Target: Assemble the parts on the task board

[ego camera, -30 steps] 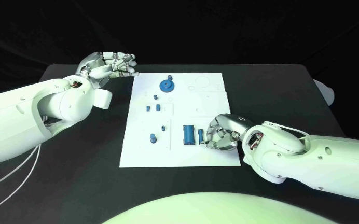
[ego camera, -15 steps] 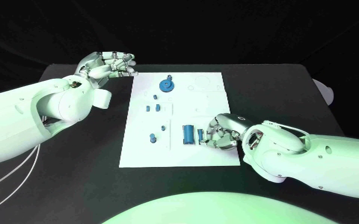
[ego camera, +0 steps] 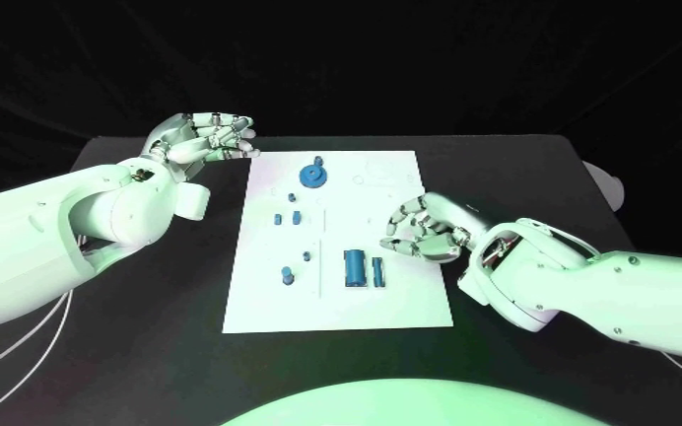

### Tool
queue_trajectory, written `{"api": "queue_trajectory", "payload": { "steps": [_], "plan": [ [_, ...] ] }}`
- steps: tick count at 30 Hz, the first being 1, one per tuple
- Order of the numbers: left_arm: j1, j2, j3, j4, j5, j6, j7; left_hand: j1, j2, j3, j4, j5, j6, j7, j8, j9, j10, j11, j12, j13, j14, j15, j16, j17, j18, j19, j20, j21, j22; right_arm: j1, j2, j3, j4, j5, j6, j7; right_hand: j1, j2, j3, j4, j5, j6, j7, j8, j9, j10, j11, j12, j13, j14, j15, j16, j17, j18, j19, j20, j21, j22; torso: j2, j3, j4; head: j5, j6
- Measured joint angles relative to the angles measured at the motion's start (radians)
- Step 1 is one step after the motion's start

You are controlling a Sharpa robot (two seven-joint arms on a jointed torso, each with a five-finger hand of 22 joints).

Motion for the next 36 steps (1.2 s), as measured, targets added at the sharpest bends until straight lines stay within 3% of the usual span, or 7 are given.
{"api": "queue_trajectory", "payload": {
  "steps": [3, 7, 15, 21, 27, 32, 36],
  "plan": [
    [0.0, 0.012, -0.003, -0.014, 0.006, -0.002, 0.01, -0.005, -0.005, 0.0, 0.0, 0.0, 0.0, 0.0, 0.0, 0.0, -0.005, 0.002, 0.0, 0.0, -0.004, 0.004, 0.0, 0.001, 0.0, 0.0, 0.0, 0.0, -0.001, 0.027, 0.028, 0.0, -0.072, 0.171, -0.028, 0.131, 0.043, 0.01, 0.011, -0.011, -0.026, -0.018, 0.012, -0.003, 0.0, -0.079, 0.009, -0.121, -0.061, -0.006, 0.012, -0.066, -0.027, 0.024, -0.055, 0.011, -0.159, 0.0, -0.008, -0.0049, -0.0015, -0.005, 0.018],
    [-0.003, 0.034, -0.005, -0.039, 0.018, -0.008, 0.03, -0.02, -0.02, -0.003, 0.003, -0.004, -0.019, -0.004, 0.0, 0.0, -0.025, 0.004, -0.003, -0.002, -0.029, 0.007, -0.025, -0.001, 0.0, 0.002, 0.006, -0.013, -0.009, 0.061, 0.084, 0.001, -0.197, 0.387, -0.035, 0.278, 0.113, 0.015, 0.065, -0.017, -0.039, -0.081, 0.046, -0.046, -0.019, -0.315, 0.045, -0.502, -0.314, -0.193, 0.042, -0.444, -0.434, 0.114, -0.295, 0.036, -0.759, -0.126, -0.018, -0.01, -0.0026, -0.012, 0.054],
    [-0.018, 0.095, -0.007, -0.115, 0.06, -0.037, 0.085, -0.025, -0.017, -0.009, 0.0, -0.008, -0.058, -0.029, 0.0, -0.009, -0.084, 0.027, -0.082, -0.046, -0.126, 0.043, -0.18, -0.05, 0.0, -0.031, 0.038, -0.068, -0.043, 0.089, 0.225, 0.016, -0.478, 0.741, 0.01, 0.468, 0.17, -0.003, 0.223, -0.016, -0.084, -0.078, 0.093, -0.13, -0.1, -0.332, 0.106, -0.927, -0.802, -0.423, 0.122, -0.989, -0.76, 0.113, -0.456, 0.112, -1.115, -0.438, -0.039, -0.0111, -0.0025, -0.021, 0.145],
    [-0.028, 0.141, -0.006, -0.172, 0.092, -0.059, 0.115, -0.031, -0.008, -0.025, -0.008, -0.015, -0.089, -0.045, -0.018, -0.035, -0.116, 0.017, -0.15, -0.073, -0.162, 0.049, -0.298, -0.09, 0.0, -0.132, 0.058, -0.109, -0.093, 0.094, 0.299, 0.025, -0.611, 0.884, 0.06, 0.535, 0.146, -0.016, 0.233, -0.047, -0.089, -0.094, 0.099, -0.176, -0.15, -0.323, 0.129, -1.041, -0.985, -0.516, 0.159, -1.161, -0.874, 0.113, -0.533, 0.156, -1.196, -0.607, -0.051, -0.0081, 0.0036, -0.021, 0.194],
    [-0.037, 0.131, -0.003, -0.155, 0.091, -0.068, 0.112, -0.339, 0.111, -0.225, -0.173, -0.173, -0.57, -0.142, -0.17, -0.191, -0.681, -0.077, -0.252, -0.111, -0.653, -0.033, -0.518, -0.265, -0.097, -0.677, -0.104, -0.148, -0.147, 0.08, 0.288, 0.041, -0.574, 0.89, 0.049, 0.533, -0.16, 0.09, -0.071, -0.183, -0.167, -0.583, -0.02, -0.301, -0.447, -0.84, 0.039, -1.109, -1.187, -1.086, 0.095, -1.354, -1.139, 0.016, -1.087, 0.031, -1.236, -1.035, -0.054, -0.007, 0.0002, -0.013, 0.191],
    [-0.068, 0.128, 0.008, -0.105, 0.09, -0.106, 0.114, -0.573, 0.151, -0.299, -0.234, -0.232, -0.75, -0.177, -0.225, -0.248, -0.893, -0.111, -0.287, -0.125, -0.837, -0.062, -0.595, -0.329, -0.133, -0.878, -0.167, -0.16, -0.165, 0.042, 0.287, 0.083, -0.49, 0.923, 0.019, 0.54, -0.451, 0.128, -0.184, -0.232, -0.196, -0.766, -0.066, -0.346, -0.557, -1.125, 0.004, -1.128, -1.254, -1.298, 0.07, -1.419, -1.233, -0.021, -1.292, -0.018, -1.246, -1.186, -0.074, -0.0001, -0.0122, 0.02, 0.199],
    [-0.104, 0.125, 0.023, -0.042, 0.088, -0.174, 0.122, -0.998, 0.168, -0.327, -0.26, -0.256, -0.821, -0.191, -0.247, -0.272, -0.977, -0.124, -0.298, -0.13, -0.909, -0.074, -0.626, -0.354, -0.148, -0.957, -0.191, -0.162, -0.172, 0.003, 0.284, 0.127, -0.397, 0.98, -0.026, 0.561, -0.85, 0.143, -0.229, -0.252, -0.205, -0.839, -0.084, -0.363, -0.601, -1.24, -0.01, -1.136, -1.281, -1.382, 0.059, -1.445, -1.271, -0.028, -1.375, -0.038, -1.251, -1.248, -0.098, 0.0084, -0.0279, 0.057, 0.208]
  ]
}}
